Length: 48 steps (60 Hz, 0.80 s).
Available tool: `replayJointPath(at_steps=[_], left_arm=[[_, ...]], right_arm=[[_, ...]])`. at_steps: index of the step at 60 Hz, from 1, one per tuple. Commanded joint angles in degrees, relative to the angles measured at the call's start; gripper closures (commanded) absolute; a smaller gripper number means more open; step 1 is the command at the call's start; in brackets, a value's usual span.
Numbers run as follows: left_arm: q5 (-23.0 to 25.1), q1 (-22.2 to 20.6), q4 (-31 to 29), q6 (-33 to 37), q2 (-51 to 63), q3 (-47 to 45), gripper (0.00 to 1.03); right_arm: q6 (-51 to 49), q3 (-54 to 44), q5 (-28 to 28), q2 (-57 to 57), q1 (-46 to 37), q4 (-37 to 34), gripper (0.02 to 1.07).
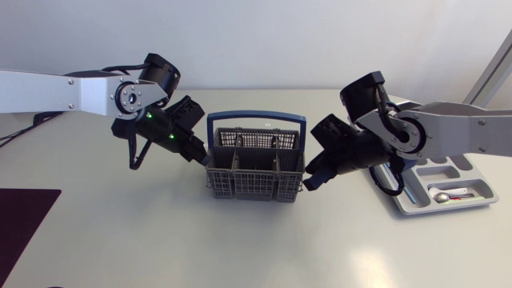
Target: Sort the cutlery from the basket into the organizer compartments.
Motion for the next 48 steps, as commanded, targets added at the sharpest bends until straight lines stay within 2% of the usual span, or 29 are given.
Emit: replayJointPath(at_steps=[1, 48], left_arm=[[1.4, 0.0, 0.2, 1.0, -2.4, -2.4, 1.00], [3.8, -0.3, 0.1, 1.5, -9.6, -9.2, 1.00]], right_arm=[[1.8, 1.1, -0.3, 0.7, 1.2, 0.8, 1.02], [3.2, 4.3, 3.3, 4.3, 3.0, 1.2, 1.02]])
